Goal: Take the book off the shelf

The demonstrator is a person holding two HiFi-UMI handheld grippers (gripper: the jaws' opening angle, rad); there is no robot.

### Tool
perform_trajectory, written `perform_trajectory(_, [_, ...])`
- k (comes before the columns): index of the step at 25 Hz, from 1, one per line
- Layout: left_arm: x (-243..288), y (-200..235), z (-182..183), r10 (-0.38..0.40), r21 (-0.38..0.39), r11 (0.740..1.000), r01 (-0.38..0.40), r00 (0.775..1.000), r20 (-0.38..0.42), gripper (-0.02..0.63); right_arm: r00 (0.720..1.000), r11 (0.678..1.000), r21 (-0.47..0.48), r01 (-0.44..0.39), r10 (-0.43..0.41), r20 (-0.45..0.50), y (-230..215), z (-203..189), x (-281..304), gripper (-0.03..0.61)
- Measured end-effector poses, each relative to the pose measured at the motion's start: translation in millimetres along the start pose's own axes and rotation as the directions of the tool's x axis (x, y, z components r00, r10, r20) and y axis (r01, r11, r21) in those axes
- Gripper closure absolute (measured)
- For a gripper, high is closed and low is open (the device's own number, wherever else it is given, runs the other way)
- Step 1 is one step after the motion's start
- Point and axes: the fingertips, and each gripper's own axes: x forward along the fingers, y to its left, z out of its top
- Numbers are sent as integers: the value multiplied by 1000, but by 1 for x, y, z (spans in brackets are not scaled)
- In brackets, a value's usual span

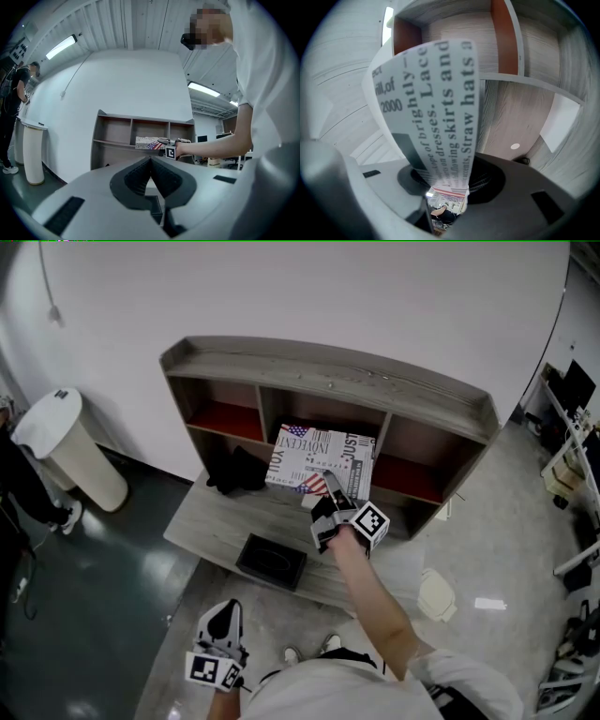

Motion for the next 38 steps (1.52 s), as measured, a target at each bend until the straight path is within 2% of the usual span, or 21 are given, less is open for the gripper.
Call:
perform_trajectory(7, [7, 1, 3, -29, -11, 1000, 29, 1000, 6, 597, 1000, 1000, -14, -21, 21, -12, 29, -13, -11, 414])
perform_trajectory(12, [11, -3, 3, -66, -16, 998, 66, 998, 18, 597, 999, 996, -83, -28, 26, -25, 47, -16, -19, 414])
perform_trajectory(16, [13, -4, 4, -87, -11, 996, 87, 996, 29, 597, 997, 980, -199, 10, -24, -67, 46, -20, -30, 413])
perform_trajectory(21, [14, -3, 4, -108, -12, 994, 108, 993, 36, 597, 994, 977, -204, 62, -79, -78, 28, -25, -56, 414])
perform_trajectory(28, [20, -8, -3, -139, -22, 990, 140, 990, 24, 597, 986, 948, -303, 100, -135, -99, 27, -20, -86, 414])
perform_trajectory(31, [25, -13, -5, -157, -24, 987, 158, 987, 24, 597, 984, 921, -379, 91, -141, -107, 30, -14, -96, 413])
perform_trajectory(34, [31, -14, -2, -171, -14, 985, 171, 985, 31, 597, 974, 874, -474, 107, -187, -126, 25, -7, -111, 413])
perform_trajectory(38, [39, -16, 4, -182, 3, 983, 182, 982, 42, 597, 958, 821, -553, 140, -254, -136, 13, 5, -136, 411])
